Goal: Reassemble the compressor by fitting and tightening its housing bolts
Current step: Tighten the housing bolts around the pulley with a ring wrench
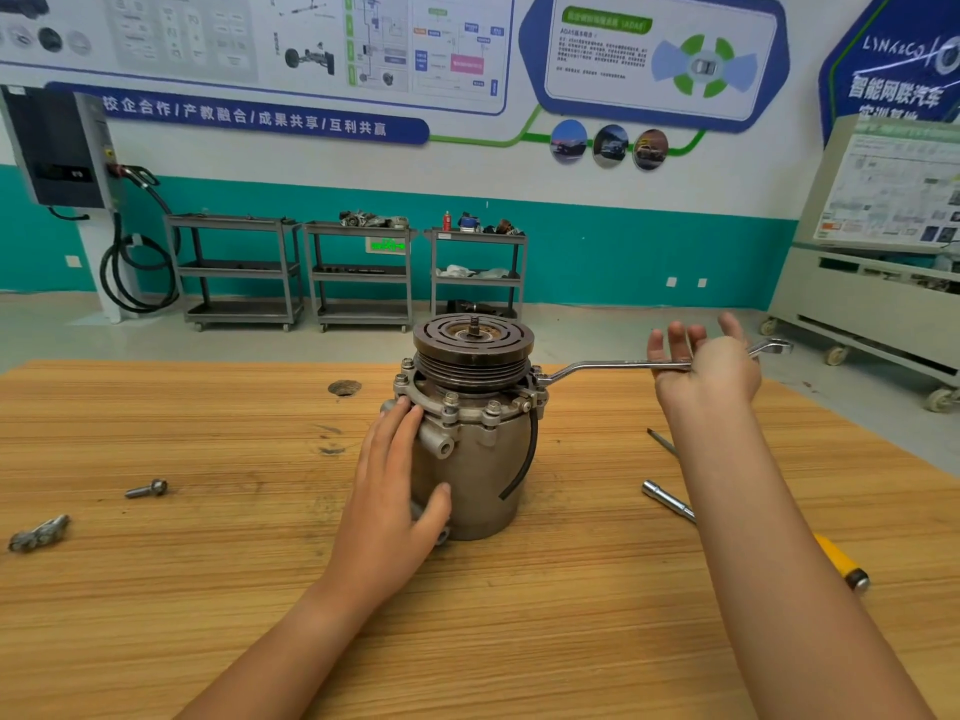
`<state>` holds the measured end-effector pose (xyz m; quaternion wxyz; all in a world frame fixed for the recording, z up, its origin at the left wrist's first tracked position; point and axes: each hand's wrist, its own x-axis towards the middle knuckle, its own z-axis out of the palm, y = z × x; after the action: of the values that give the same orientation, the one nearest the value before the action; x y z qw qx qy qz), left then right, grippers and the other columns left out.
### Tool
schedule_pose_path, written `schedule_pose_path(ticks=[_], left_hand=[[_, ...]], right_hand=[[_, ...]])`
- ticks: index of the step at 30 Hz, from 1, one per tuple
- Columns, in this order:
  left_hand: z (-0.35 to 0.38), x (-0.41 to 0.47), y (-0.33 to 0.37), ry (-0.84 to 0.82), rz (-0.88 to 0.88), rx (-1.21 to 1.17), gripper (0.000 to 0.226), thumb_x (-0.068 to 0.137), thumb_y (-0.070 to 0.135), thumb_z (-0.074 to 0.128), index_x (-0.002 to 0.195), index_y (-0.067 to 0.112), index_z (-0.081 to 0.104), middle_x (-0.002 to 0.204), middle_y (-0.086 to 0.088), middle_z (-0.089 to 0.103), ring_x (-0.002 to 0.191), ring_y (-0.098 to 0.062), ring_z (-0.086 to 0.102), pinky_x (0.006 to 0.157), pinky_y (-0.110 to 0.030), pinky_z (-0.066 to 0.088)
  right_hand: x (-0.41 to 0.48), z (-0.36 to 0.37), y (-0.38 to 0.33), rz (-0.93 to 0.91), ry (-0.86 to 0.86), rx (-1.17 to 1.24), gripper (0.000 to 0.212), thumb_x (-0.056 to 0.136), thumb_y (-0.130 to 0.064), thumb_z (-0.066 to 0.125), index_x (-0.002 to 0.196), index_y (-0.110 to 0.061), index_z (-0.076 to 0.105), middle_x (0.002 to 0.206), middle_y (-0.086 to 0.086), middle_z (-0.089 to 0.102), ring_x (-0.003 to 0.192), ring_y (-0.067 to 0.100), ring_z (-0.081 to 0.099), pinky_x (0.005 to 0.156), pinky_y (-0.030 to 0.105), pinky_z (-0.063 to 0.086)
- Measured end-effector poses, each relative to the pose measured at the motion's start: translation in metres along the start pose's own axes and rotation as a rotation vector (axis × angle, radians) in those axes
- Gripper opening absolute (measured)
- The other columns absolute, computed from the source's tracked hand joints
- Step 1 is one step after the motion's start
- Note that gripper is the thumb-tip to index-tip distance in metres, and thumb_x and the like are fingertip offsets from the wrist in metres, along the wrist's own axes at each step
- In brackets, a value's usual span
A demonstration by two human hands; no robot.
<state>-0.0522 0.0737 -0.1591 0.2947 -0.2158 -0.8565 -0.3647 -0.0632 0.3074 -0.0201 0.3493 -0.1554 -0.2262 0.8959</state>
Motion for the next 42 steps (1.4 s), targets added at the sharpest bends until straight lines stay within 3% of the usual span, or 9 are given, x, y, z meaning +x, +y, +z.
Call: schedule_pose_path(ticks=[8, 16, 24, 29, 31, 33, 35, 38, 42], left_hand=[[0.001, 0.000, -0.001, -0.001, -0.005, -0.010, 0.077, 0.088, 0.019, 0.061, 0.139, 0.035, 0.007, 0.144, 0.033, -0.005, 0.140, 0.007, -0.006, 0.105, -0.001, -0.005], [0.001, 0.000, -0.001, 0.010, -0.005, -0.019, 0.077, 0.087, 0.018, 0.061, 0.139, 0.036, 0.008, 0.144, 0.032, -0.004, 0.141, 0.003, -0.004, 0.105, -0.002, -0.004], [0.000, 0.001, 0.000, 0.010, -0.005, -0.005, 0.076, 0.087, 0.019, 0.061, 0.140, 0.034, 0.008, 0.147, 0.026, -0.001, 0.142, 0.001, -0.003, 0.106, -0.003, -0.004], [0.000, 0.000, 0.002, 0.009, -0.004, -0.008, 0.077, 0.087, 0.018, 0.062, 0.142, 0.031, 0.010, 0.148, 0.023, 0.001, 0.141, 0.001, -0.002, 0.107, -0.003, -0.003], [0.000, 0.001, 0.003, 0.014, -0.003, -0.028, 0.076, 0.086, 0.016, 0.063, 0.143, 0.029, 0.014, 0.151, 0.017, 0.005, 0.143, -0.003, 0.002, 0.111, -0.011, 0.001], [-0.001, 0.002, 0.003, -0.003, -0.003, -0.080, 0.069, 0.085, 0.015, 0.063, 0.142, 0.023, 0.026, 0.153, 0.002, 0.020, 0.143, -0.020, 0.015, 0.117, -0.033, 0.016], [-0.002, 0.003, 0.004, -0.031, -0.025, -0.078, 0.058, 0.083, 0.026, 0.058, 0.134, 0.003, 0.041, 0.139, -0.018, 0.041, 0.131, -0.036, 0.035, 0.105, -0.052, 0.034], [-0.003, 0.005, 0.007, -0.030, -0.073, -0.075, 0.064, 0.081, 0.037, 0.050, 0.129, -0.005, 0.043, 0.128, -0.022, 0.047, 0.122, -0.038, 0.042, 0.097, -0.054, 0.039], [-0.001, 0.003, 0.006, -0.021, -0.049, -0.053, 0.059, 0.084, 0.029, 0.057, 0.132, 0.000, 0.041, 0.134, -0.017, 0.044, 0.127, -0.034, 0.039, 0.101, -0.053, 0.037]], right_hand=[[-0.018, -0.018, 0.010, -0.365, -0.127, -0.228, 0.039, 0.094, 0.006, 0.030, 0.102, -0.029, 0.046, 0.088, 0.005, 0.060, 0.051, 0.015, 0.065, 0.050, 0.022, 0.050], [-0.039, -0.054, 0.022, -0.498, -0.292, -0.288, 0.028, 0.097, -0.004, 0.032, 0.101, -0.024, 0.051, 0.045, 0.000, 0.055, 0.054, 0.017, 0.064, 0.075, 0.033, 0.054], [-0.063, -0.063, 0.039, -0.620, -0.759, -0.370, 0.016, 0.083, -0.019, 0.047, 0.092, -0.012, 0.057, 0.052, -0.013, 0.047, 0.053, 0.008, 0.050, 0.074, 0.027, 0.051], [-0.078, -0.059, 0.059, -0.847, -0.883, -0.562, 0.013, 0.081, -0.023, 0.050, 0.086, -0.019, 0.061, 0.066, -0.009, 0.052, 0.061, -0.001, 0.047, 0.057, 0.016, 0.040], [-0.086, -0.053, 0.076, -1.060, -0.922, -0.706, 0.019, 0.084, -0.019, 0.050, 0.083, -0.010, 0.067, 0.071, -0.005, 0.060, 0.066, 0.001, 0.051, 0.061, 0.020, 0.043], [-0.094, -0.044, 0.099, -1.216, -0.946, -0.839, 0.026, 0.086, -0.019, 0.051, 0.079, -0.003, 0.070, 0.069, 0.002, 0.065, 0.067, 0.012, 0.055, 0.064, 0.032, 0.044], [-0.100, -0.034, 0.119, -1.312, -0.878, -0.934, 0.028, 0.087, -0.021, 0.052, 0.074, -0.006, 0.071, 0.060, 0.003, 0.061, 0.060, 0.019, 0.052, 0.062, 0.037, 0.041], [-0.104, -0.027, 0.133, -1.366, -0.748, -0.921, 0.029, 0.087, -0.020, 0.055, 0.063, -0.008, 0.066, 0.052, 0.002, 0.051, 0.053, 0.021, 0.045, 0.059, 0.036, 0.035], [-0.098, -0.021, 0.118, -1.421, -0.781, -0.764, 0.046, 0.088, -0.022, 0.056, 0.046, -0.004, 0.050, 0.043, 0.004, 0.043, 0.045, 0.020, 0.038, 0.053, 0.032, 0.033]])
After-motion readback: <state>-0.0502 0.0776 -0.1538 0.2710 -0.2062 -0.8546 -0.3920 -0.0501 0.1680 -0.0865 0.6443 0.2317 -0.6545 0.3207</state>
